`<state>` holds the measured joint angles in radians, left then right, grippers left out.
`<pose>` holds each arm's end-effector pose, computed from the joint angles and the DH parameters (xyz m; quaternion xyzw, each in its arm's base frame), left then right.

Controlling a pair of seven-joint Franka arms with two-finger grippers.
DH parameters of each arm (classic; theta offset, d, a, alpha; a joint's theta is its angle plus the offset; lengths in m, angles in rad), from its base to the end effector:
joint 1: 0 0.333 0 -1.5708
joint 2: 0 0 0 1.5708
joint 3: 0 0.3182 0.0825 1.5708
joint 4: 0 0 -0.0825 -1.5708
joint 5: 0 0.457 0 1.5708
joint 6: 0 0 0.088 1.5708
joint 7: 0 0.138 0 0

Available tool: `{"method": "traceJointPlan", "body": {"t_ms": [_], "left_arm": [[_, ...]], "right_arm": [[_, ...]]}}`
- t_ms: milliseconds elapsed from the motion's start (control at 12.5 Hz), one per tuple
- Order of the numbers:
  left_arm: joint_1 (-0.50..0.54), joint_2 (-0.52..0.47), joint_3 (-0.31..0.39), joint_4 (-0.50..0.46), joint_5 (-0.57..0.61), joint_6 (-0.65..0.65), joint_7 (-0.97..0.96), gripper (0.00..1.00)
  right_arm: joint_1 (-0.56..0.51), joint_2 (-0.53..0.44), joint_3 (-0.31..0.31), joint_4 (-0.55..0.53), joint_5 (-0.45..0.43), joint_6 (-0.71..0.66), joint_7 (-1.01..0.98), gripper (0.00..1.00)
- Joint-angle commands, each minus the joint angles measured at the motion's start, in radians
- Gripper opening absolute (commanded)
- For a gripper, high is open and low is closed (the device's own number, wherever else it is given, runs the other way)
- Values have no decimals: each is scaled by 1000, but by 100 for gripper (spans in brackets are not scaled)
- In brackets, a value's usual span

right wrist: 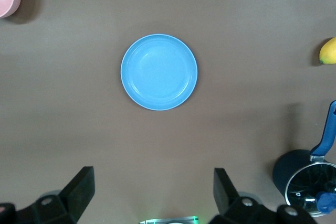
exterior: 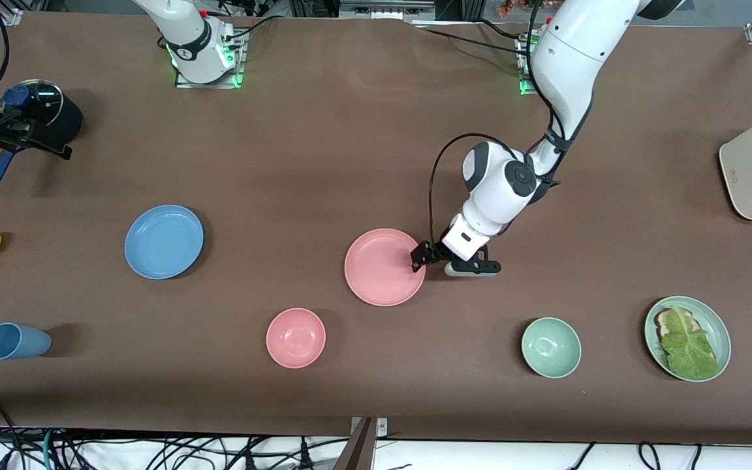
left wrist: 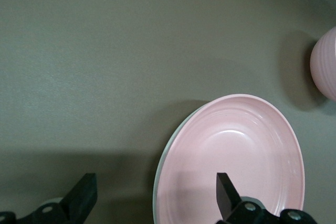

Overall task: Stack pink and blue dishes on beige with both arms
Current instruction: 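Release the pink plate with the left gripper while the right gripper reaches the blue plate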

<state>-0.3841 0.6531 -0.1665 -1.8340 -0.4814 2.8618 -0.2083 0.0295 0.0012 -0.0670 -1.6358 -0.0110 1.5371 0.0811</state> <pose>0.6369 -0.3610 0.1276 0.9697 0.0734 0.1066 0.2073 0.6176 -0.0247 0.5571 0.9970 -0.0591 -0.0498 0.0066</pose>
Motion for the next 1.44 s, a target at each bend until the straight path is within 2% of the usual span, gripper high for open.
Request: {"method": "traceJointPlan", "body": {"t_ms": [0, 160, 320, 560, 800, 960, 1360], "left_arm": [[28, -114, 41, -2, 91, -222, -20, 100], [82, -167, 39, 9, 229, -350, -22, 100], [116, -188, 39, 42, 302, -459, -20, 100], [160, -239, 36, 126, 443, -694, -16, 100], [203, -288, 38, 162, 460, -824, 39, 100], [253, -325, 38, 171, 460, -884, 144, 100], [378, -382, 33, 261, 490, -1088, 302, 100]], "right_arm": [[3, -7, -5, -1, 9, -11, 14, 100], [1, -6, -7, -1, 9, -6, 16, 100], [0, 14, -36, -6, 9, 6, 5, 100], [-11, 94, -39, -19, -3, 11, 5, 100], [-26, 203, -40, -59, 5, 72, -1, 100], [-48, 252, -53, -120, 14, 183, -85, 100], [-183, 439, -56, -147, 196, 362, -331, 100]]}}
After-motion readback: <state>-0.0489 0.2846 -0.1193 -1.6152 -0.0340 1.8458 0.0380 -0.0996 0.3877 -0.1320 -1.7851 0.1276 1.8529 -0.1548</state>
